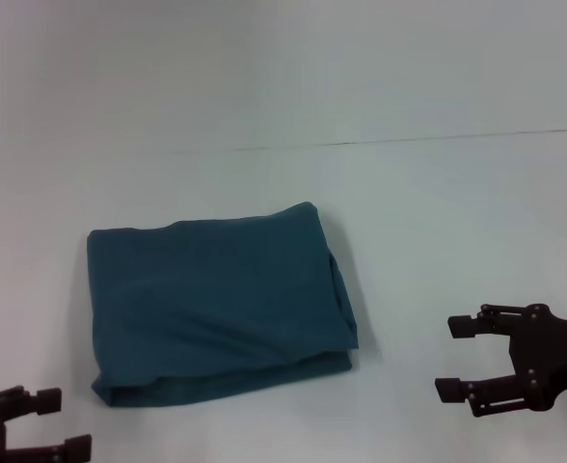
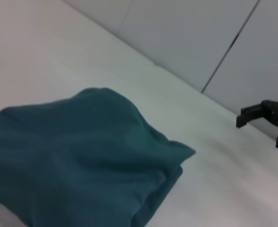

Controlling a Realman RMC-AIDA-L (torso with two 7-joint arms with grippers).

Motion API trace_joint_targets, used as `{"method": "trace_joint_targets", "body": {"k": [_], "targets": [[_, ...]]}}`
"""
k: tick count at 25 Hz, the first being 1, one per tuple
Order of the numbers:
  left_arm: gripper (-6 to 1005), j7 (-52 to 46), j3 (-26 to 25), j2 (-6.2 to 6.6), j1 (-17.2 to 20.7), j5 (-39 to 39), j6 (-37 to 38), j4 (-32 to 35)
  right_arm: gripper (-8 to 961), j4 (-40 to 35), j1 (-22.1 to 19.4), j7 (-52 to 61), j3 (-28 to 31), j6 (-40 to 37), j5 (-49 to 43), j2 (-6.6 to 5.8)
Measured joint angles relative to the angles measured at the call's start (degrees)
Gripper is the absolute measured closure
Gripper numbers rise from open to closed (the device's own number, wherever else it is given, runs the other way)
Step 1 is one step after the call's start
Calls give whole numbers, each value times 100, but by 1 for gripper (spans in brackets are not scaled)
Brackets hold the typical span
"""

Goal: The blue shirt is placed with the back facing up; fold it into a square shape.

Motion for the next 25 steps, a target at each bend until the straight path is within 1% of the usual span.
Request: {"method": "trace_joint_targets", "body": {"k": [6, 25], "targets": [[50, -14, 92, -10, -47, 85, -112, -133, 17, 77, 24, -10, 11, 36, 0, 1], [50, -9, 98, -6, -83, 88, -128, -129, 16, 154, 59, -5, 27, 52, 10, 0]]}}
